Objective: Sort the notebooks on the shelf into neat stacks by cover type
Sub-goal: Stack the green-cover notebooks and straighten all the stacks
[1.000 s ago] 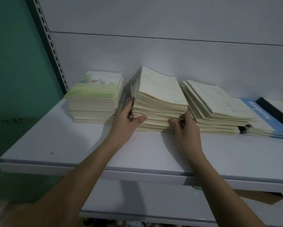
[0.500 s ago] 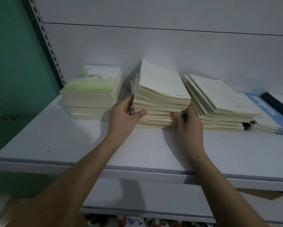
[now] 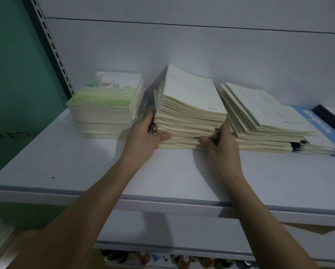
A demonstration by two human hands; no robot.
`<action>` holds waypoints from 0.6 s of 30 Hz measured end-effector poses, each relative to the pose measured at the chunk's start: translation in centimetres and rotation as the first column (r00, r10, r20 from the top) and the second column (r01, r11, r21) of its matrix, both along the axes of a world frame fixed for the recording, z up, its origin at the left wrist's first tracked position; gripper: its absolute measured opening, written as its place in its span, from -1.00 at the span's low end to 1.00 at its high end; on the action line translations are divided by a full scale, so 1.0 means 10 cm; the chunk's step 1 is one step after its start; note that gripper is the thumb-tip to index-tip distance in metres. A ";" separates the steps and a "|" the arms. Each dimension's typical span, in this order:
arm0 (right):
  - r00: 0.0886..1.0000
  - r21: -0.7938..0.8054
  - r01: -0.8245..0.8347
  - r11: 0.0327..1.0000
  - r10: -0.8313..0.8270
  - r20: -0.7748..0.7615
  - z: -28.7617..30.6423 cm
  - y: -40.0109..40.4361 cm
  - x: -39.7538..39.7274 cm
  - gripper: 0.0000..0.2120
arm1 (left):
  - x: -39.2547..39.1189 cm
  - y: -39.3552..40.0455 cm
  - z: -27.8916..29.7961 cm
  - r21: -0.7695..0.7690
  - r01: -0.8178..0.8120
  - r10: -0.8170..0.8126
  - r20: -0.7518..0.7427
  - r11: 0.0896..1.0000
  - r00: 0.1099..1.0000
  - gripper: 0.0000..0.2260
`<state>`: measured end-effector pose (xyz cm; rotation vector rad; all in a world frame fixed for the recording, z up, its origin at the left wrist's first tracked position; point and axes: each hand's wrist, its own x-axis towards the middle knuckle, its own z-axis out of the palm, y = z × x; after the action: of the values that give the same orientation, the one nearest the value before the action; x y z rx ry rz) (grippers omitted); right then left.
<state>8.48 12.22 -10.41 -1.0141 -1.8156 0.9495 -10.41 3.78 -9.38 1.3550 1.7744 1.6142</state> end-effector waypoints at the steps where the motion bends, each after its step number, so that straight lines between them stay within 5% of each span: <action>1: 1.000 0.000 0.012 1.000 -0.012 0.003 0.00 0.01 -0.02 -0.64 | 0.00 0.01 0.01 0.000 -0.005 0.005 -0.016 1.000 1.000 -0.40; 5: 1.000 -0.018 0.024 1.000 -0.024 0.021 -0.02 -0.04 0.01 -0.58 | -0.01 -0.02 -0.03 -0.021 -0.025 0.024 -0.045 0.999 0.999 -0.41; 12: 0.992 -0.016 0.031 0.999 -0.028 0.124 -0.02 -0.08 0.06 -0.73 | -0.02 -0.08 -0.05 -0.092 -0.051 0.045 -0.063 0.994 0.997 -0.71; 18: 0.987 0.025 0.026 0.999 -0.030 0.159 -0.03 0.00 0.07 -0.87 | -0.02 -0.08 -0.05 -0.102 -0.036 0.024 -0.121 0.994 0.992 -0.58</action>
<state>9.20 12.25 -10.74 -1.1255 -1.9333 0.8491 -10.62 3.02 -9.86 1.4098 1.9284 1.4606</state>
